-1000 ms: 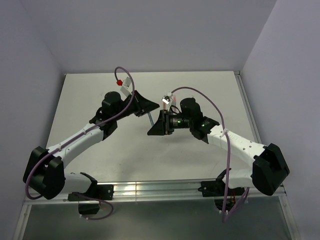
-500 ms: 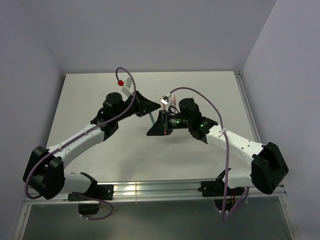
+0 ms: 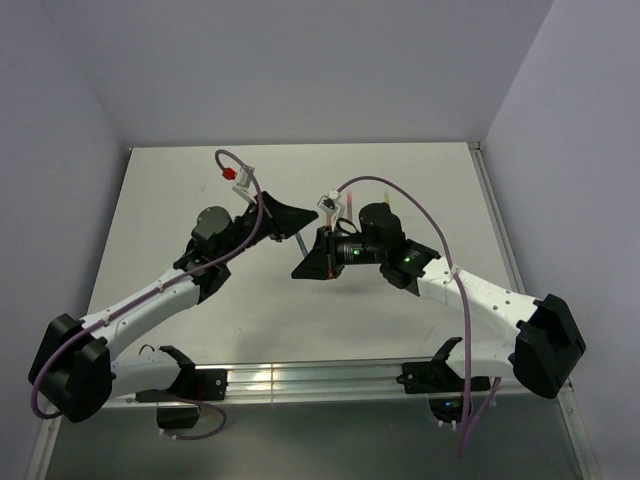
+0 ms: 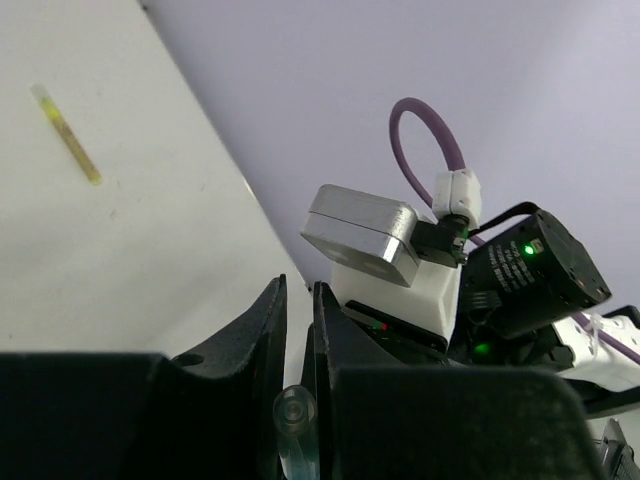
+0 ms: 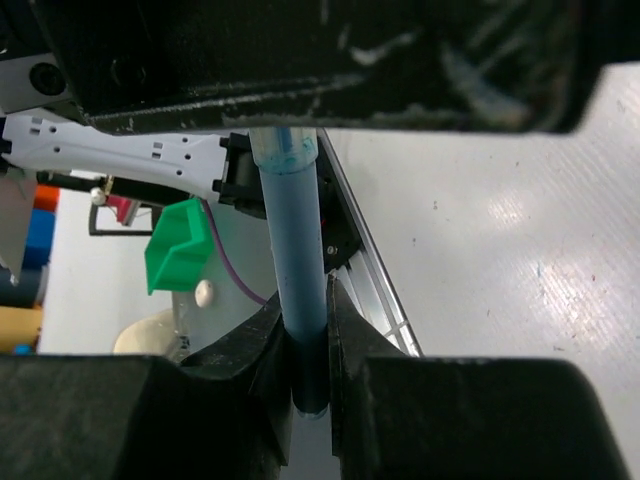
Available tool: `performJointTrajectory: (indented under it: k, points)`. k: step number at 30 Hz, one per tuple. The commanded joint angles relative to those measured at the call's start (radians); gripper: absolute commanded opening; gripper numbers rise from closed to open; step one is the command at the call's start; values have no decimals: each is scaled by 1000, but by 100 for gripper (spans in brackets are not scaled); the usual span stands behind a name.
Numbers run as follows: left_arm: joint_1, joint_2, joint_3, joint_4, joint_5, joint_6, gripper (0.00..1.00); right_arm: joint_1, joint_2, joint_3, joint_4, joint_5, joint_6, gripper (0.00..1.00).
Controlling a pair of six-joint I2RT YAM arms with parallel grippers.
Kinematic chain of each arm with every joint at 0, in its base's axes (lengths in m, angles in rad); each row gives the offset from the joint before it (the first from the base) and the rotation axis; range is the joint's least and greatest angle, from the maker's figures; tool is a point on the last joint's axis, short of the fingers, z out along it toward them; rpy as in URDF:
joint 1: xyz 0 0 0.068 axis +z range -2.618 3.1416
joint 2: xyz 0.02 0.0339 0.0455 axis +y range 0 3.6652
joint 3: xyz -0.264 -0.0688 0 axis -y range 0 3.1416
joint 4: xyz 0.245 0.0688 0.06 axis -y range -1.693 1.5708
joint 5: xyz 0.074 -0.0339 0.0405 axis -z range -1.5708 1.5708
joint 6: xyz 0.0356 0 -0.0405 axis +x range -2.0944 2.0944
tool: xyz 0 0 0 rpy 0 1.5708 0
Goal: Insert the pens into the pen caps
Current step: Press the pen cap onto the pen.
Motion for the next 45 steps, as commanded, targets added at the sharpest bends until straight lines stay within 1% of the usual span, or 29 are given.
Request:
performJointTrajectory:
  k: [1, 6, 10, 13, 15, 20, 26, 34, 42, 45]
  points:
    - [-66, -84, -48, 108, 135, 80, 0, -37, -37, 11, 117, 198, -28, 0]
    - [-133, -170, -76, 115, 155, 162, 0, -37, -77, 11, 180, 241, -73, 0]
    - [-179, -246, -67, 49, 149, 248, 0, -37, -101, 9, 245, 238, -82, 0]
    - [-206, -268, -56, 3, 147, 302, 0, -37, -111, 18, 251, 232, -93, 0]
    - [-221, -268, -59, 4, 148, 319, 0, -34, -115, 29, 255, 230, -97, 0]
    - [-264, -262, -53, -5, 100, 359, 1, -20, -127, 61, 223, 232, -116, 0]
    - [-304, -214, -30, -19, 72, 389, 0, -5, -141, 97, 200, 236, -128, 0]
    - [-342, -167, -27, -8, 60, 392, 0, -5, -121, 190, 194, 232, -136, 0]
    - [-364, -118, -28, -7, 105, 365, 0, -11, -106, 305, 142, 284, -202, 0]
    - [-370, -105, -31, -16, 127, 354, 0, -23, -97, 340, 139, 281, -206, 0]
